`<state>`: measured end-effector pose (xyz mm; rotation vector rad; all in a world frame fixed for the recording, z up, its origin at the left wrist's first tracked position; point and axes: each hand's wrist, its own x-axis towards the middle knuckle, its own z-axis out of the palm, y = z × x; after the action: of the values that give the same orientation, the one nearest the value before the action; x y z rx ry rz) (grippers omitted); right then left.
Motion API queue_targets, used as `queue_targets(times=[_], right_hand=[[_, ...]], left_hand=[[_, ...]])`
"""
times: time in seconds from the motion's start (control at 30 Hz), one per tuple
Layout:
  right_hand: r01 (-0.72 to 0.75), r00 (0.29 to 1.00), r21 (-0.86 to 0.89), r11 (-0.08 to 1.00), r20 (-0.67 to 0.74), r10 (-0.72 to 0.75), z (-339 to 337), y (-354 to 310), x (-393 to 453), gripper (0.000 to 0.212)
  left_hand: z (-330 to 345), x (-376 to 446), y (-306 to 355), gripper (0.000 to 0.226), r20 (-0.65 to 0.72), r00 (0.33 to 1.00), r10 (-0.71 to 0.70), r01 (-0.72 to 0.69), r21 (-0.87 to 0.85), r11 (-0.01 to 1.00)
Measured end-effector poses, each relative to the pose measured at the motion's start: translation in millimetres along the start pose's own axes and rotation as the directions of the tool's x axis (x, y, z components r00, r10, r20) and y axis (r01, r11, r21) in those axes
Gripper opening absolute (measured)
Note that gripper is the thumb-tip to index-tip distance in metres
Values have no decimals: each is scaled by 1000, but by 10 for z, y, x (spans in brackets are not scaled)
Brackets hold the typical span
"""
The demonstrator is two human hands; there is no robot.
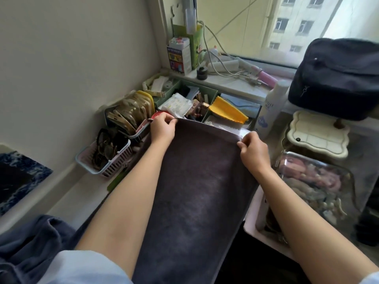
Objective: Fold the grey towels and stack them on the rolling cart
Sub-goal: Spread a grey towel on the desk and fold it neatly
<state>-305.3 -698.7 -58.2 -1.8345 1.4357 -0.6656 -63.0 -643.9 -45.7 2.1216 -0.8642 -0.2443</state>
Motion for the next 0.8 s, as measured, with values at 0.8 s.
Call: queue_targets(times=[0.8], right_hand=[[-131, 172, 336, 933, 934, -313, 808, -865, -2499, 12]], left_hand=[[-2602, -2663, -1565, 20, -316, 856, -408, 260, -420, 870]])
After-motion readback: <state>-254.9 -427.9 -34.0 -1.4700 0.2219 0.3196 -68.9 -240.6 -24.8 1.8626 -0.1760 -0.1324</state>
